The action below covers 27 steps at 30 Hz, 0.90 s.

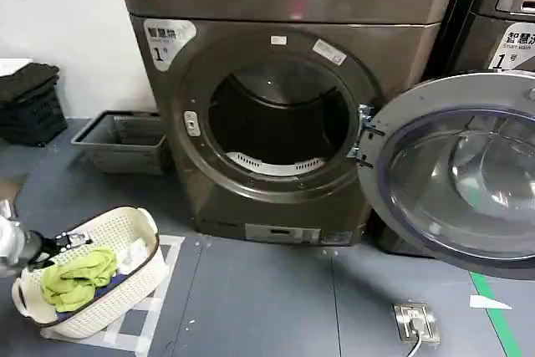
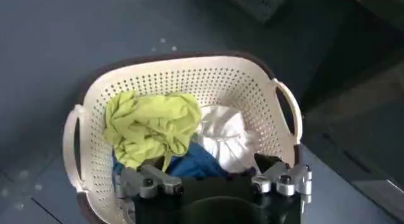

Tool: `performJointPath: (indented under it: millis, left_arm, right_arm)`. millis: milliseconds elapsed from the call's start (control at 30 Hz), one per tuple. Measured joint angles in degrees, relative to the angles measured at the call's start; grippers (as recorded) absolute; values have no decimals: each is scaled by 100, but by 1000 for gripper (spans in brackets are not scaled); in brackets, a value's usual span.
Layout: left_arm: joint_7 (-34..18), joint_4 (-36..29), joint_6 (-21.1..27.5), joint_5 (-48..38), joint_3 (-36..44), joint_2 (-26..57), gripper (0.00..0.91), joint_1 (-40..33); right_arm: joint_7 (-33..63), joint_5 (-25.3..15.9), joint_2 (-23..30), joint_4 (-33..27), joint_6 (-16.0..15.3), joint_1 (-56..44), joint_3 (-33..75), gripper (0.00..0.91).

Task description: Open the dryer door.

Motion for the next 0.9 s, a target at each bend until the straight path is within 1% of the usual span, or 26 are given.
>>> performJointPath:
  millis: [433, 667, 833, 900]
  left_arm:
    - [39, 78, 0, -2, -67, -22, 907, 125]
    - [51, 106, 0, 3, -52, -25, 907, 115]
    - [65, 138, 0, 20, -29, -46, 907, 110]
    - [66, 138, 0, 15, -29, -47, 907, 114]
  right_arm:
    - [8, 5, -2, -62, 16, -15, 21, 907]
    - [-34, -11, -73, -245, 93, -15, 100, 907]
    - [-59, -15, -62, -235, 123, -19, 109, 907]
    - [-72, 9, -57, -223, 184, -16, 109, 907]
